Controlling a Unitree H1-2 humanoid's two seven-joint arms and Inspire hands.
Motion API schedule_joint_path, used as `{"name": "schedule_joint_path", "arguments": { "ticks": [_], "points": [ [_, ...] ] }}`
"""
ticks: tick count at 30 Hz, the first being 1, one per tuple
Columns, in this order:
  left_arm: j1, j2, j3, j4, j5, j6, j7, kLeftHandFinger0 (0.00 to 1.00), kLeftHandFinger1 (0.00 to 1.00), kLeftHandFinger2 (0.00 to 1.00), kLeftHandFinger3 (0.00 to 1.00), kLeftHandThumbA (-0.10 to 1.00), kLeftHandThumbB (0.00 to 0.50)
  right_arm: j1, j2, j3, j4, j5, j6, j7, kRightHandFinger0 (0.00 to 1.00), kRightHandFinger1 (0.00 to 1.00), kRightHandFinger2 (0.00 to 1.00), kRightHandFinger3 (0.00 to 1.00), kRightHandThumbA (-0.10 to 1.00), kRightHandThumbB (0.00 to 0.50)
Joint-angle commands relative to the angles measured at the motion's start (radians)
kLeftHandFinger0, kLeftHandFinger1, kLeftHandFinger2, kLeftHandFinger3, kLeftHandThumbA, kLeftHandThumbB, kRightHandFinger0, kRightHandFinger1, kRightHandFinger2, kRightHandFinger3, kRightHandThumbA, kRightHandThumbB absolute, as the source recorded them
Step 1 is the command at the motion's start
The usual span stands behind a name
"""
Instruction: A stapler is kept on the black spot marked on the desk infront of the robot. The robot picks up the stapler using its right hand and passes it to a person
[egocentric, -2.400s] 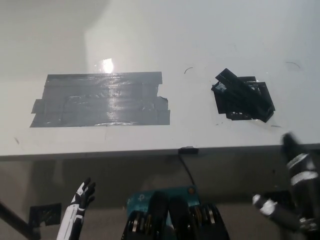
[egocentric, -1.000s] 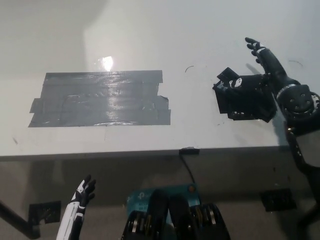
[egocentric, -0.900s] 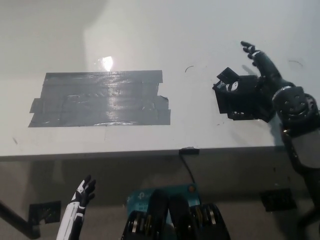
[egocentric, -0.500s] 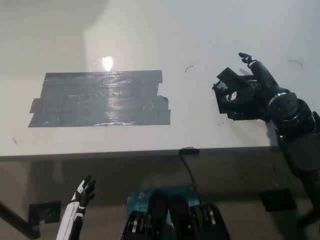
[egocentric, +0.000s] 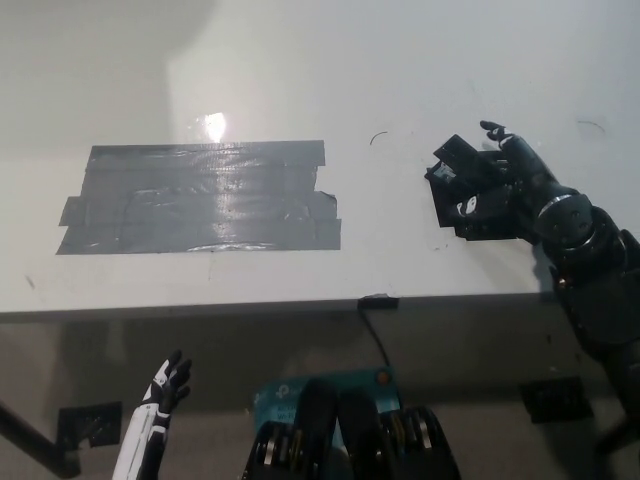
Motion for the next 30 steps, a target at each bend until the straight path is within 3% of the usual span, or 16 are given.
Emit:
{"name": "schedule_joint_path", "arguments": {
  "ticks": [1, 15, 17, 18, 19, 20, 22, 23, 24, 25, 27, 28, 30],
  "points": [
    [0.002, 0.006, -0.002, -0.029, -0.012, -0.037, -0.003, 1.0, 1.0, 1.0, 1.0, 1.0, 0.5, -0.028, -0.007, -0.014, -0.007, 0.005, -0.036, -0.004, 1.0, 1.0, 1.0, 1.0, 1.0, 0.291],
    [-0.006, 0.022, 0.002, -0.04, -0.002, -0.018, -0.004, 1.0, 1.0, 1.0, 1.0, 1.0, 0.5, -0.055, 0.002, 0.004, 0.026, -0.004, -0.033, 0.021, 1.0, 1.0, 1.0, 1.0, 1.0, 0.255],
    [-0.008, 0.022, 0.002, -0.04, -0.001, -0.019, -0.003, 1.0, 1.0, 1.0, 1.0, 1.0, 0.5, -0.059, -0.001, 0.011, 0.041, -0.008, -0.057, 0.024, 1.0, 1.0, 1.0, 1.0, 1.0, 0.218],
    [-0.007, 0.023, 0.001, -0.039, -0.001, -0.02, -0.003, 1.0, 1.0, 1.0, 1.0, 1.0, 0.5, -0.061, -0.003, 0.019, 0.055, -0.015, -0.062, 0.026, 1.0, 1.0, 1.0, 0.99, 1.0, 0.054],
    [-0.007, 0.024, 0.001, -0.038, -0.001, -0.023, -0.003, 1.0, 1.0, 1.0, 1.0, 1.0, 0.5, -0.063, -0.003, 0.022, 0.066, -0.017, -0.066, 0.027, 0.83, 0.85, 0.87, 0.85, 1.0, 0.054],
    [-0.009, 0.024, 0.002, -0.039, -0.003, -0.024, -0.003, 1.0, 1.0, 1.0, 1.0, 1.0, 0.5, -0.064, -0.004, 0.028, 0.067, -0.019, -0.063, 0.034, 0.47, 0.54, 0.58, 0.56, 1.0, 0.036],
    [-0.011, 0.024, 0.004, -0.041, -0.016, -0.023, -0.008, 1.0, 1.0, 1.0, 1.0, 1.0, 0.492, -0.069, -0.018, 0.073, 0.076, -0.049, -0.027, 0.079, 0.01, 0.01, 0.01, 0.01, 0.95, 0.0],
    [-0.012, 0.024, 0.004, -0.042, -0.019, -0.022, -0.009, 1.0, 1.0, 1.0, 1.0, 1.0, 0.49, -0.071, -0.021, 0.084, 0.083, -0.057, -0.024, 0.082, 0.0, 0.0, 0.0, 0.0, 0.93, 0.0],
    [-0.012, 0.024, 0.004, -0.042, -0.019, -0.021, -0.009, 1.0, 1.0, 1.0, 1.0, 1.0, 0.491, -0.071, -0.02, 0.089, 0.088, -0.062, -0.018, 0.081, 0.0, 0.02, 0.06, 0.02, 0.93, 0.0],
    [-0.01, 0.024, 0.005, -0.044, -0.016, -0.018, -0.007, 1.0, 1.0, 1.0, 1.0, 1.0, 0.497, -0.072, -0.016, 0.096, 0.094, -0.066, 0.004, 0.072, 0.0, 0.13, 0.24, 0.13, 0.95, 0.0],
    [-0.01, 0.026, 0.004, -0.046, -0.01, -0.017, -0.004, 1.0, 1.0, 1.0, 1.0, 1.0, 0.5, -0.074, -0.009, 0.095, 0.099, -0.067, 0.022, 0.055, 0.02, 0.24, 0.42, 0.22, 0.97, 0.0],
    [-0.01, 0.025, 0.005, -0.045, -0.009, -0.018, -0.002, 1.0, 1.0, 1.0, 1.0, 1.0, 0.499, -0.076, -0.001, 0.085, 0.113, -0.063, 0.016, 0.028, 0.16, 0.35, 0.49, 0.24, 0.96, 0.0],
    [-0.01, 0.024, 0.006, -0.045, -0.02, -0.015, -0.006, 1.0, 1.0, 1.0, 1.0, 1.0, 0.5, -0.073, 0.002, 0.07, 0.113, -0.055, 0.005, 0.009, 0.21, 0.36, 0.5, 0.25, 0.97, 0.001]
  ]
}}
